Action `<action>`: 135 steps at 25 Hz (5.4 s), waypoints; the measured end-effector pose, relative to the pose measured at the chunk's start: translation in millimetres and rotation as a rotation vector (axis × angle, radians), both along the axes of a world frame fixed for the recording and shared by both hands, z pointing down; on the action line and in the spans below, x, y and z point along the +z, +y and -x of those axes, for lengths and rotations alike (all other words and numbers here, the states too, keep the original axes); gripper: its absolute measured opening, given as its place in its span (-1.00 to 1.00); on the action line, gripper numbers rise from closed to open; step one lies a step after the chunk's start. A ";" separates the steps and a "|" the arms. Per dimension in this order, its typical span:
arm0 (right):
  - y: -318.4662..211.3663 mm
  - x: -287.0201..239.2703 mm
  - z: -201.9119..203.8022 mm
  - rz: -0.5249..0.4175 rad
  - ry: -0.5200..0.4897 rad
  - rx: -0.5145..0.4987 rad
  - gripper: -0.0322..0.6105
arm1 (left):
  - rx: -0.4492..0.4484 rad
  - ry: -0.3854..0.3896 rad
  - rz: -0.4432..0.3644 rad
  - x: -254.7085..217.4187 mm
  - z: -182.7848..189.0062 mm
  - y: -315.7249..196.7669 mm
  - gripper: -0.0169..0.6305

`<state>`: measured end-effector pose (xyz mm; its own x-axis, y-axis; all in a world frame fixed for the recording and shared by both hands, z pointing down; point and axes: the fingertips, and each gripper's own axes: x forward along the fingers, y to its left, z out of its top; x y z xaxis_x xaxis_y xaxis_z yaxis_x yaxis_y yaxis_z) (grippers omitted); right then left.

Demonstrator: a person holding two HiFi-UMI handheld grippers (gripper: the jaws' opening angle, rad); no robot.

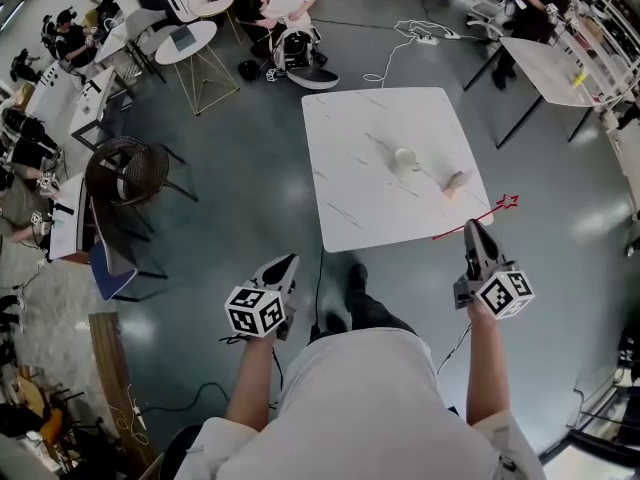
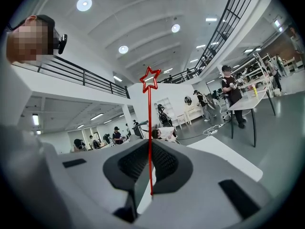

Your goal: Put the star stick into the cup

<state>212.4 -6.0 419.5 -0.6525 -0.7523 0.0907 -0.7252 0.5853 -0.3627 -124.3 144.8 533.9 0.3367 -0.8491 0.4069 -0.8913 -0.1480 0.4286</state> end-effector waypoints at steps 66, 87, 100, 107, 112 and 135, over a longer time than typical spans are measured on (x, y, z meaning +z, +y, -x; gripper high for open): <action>-338.9 165.5 69.3 0.172 0.113 -0.079 -0.79 | 0.072 -0.009 0.165 51.1 1.1 -321.6 -0.91; -363.8 271.5 82.6 0.271 0.254 0.050 -0.79 | 0.219 -0.007 0.257 104.9 7.9 -351.3 -0.91; -362.3 323.3 92.4 0.371 0.275 0.067 -0.79 | 0.201 -0.003 0.304 120.9 16.3 -346.0 -0.91; -360.6 337.0 96.7 0.413 0.295 0.025 -0.79 | 0.183 -0.002 0.309 124.4 20.4 -350.5 -0.91; -359.5 331.8 92.5 0.412 0.299 0.033 -0.75 | 0.185 0.006 0.305 124.3 17.8 -350.9 -0.91; -313.2 237.1 90.3 0.364 0.295 0.220 -0.80 | 0.379 -0.011 0.234 108.8 50.2 -343.6 -0.91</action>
<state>122.0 -319.2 656.6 -0.3897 -0.7544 0.5282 -0.9190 0.2813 -0.2763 -174.5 -198.8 642.7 0.6013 -0.5512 0.5785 -0.7972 -0.3654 0.4806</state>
